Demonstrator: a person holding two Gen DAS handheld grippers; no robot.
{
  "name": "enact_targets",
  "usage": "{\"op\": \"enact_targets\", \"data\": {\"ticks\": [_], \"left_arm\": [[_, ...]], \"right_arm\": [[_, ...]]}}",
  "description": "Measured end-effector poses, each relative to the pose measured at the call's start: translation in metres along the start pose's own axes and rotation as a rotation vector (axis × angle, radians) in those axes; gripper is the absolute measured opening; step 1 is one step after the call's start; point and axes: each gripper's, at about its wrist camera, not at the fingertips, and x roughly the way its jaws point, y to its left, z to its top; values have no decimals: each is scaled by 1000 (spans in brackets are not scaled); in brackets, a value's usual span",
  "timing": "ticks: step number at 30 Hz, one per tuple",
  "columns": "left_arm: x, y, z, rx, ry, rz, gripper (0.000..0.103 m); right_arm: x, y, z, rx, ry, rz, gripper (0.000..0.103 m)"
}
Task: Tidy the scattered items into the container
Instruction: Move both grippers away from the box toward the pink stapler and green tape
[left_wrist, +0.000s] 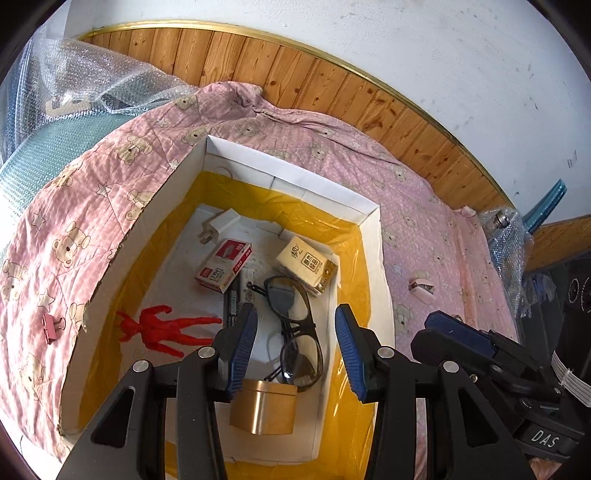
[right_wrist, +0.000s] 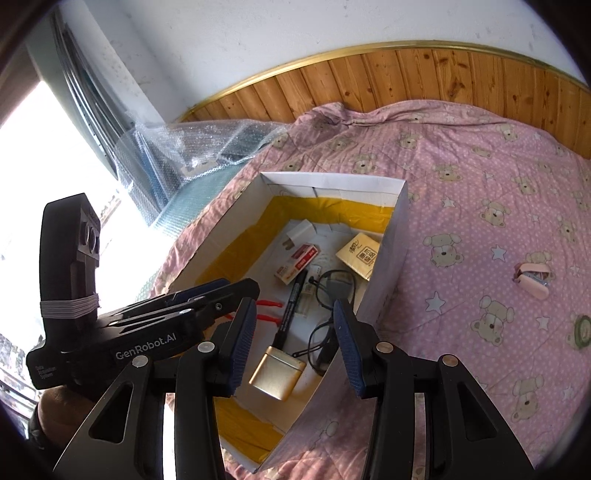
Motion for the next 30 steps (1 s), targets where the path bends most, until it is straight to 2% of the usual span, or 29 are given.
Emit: {"op": "enact_targets", "data": {"ticks": [15,30], "left_arm": [[-10,-56,-41,96,15,-28,45],[-1,-99,-64,171,50,-37,46]], "right_arm": [[-40,-24,-43,64,-34,-6,47],[-65,-63,-75,163,-58,1,47]]}}
